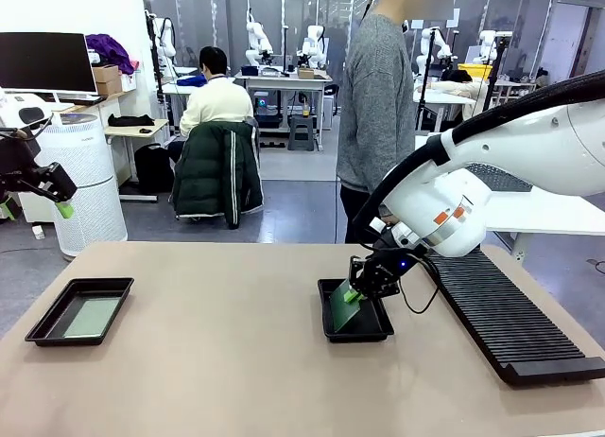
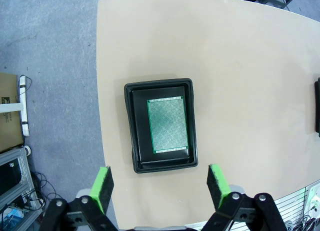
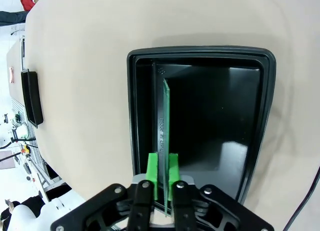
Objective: Inspect and transfer BCBs to ESD trays.
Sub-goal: Pick up the Blank PCB from the PCB Rack and place it in the right ESD tray, then pick up the ESD tray and place it on the left side of the table.
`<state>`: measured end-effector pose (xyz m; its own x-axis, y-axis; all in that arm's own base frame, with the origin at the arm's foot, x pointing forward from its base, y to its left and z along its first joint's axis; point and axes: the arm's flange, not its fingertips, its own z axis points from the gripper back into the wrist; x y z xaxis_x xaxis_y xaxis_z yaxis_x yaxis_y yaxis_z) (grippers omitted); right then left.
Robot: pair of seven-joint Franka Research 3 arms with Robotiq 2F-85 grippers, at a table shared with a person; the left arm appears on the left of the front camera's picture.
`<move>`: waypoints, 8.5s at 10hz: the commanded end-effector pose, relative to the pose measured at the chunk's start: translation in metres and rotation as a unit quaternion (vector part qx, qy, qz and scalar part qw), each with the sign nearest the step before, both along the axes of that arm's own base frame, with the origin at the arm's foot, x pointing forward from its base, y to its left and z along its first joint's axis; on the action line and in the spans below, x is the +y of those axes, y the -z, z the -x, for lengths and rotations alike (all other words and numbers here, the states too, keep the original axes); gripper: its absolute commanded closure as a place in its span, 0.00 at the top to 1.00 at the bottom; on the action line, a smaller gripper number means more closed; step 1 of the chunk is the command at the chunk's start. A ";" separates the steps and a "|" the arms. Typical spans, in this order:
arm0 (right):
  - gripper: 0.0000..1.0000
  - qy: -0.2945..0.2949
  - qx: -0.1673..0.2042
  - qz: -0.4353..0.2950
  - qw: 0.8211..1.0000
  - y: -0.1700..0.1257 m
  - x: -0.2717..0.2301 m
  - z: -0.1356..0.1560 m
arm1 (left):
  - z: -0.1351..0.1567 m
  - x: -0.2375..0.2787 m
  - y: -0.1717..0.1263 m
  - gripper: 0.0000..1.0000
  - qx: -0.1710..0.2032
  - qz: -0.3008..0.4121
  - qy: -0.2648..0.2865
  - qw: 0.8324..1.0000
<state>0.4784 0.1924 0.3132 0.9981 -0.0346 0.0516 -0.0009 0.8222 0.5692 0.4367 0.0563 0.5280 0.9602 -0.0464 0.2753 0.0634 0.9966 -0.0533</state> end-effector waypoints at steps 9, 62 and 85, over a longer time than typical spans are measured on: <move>1.00 -0.017 0.028 0.107 0.994 -0.042 0.020 -0.005 | 0.002 -0.001 0.001 1.00 -0.002 -0.001 -0.001 1.000; 1.00 -0.068 -0.051 -0.018 0.996 -0.113 -0.190 0.043 | 0.011 -0.451 0.027 1.00 0.044 0.038 -0.041 0.997; 1.00 -0.056 -0.051 -0.009 0.997 -0.113 -0.194 0.043 | -0.058 -0.526 0.204 0.91 0.098 -0.002 0.025 0.995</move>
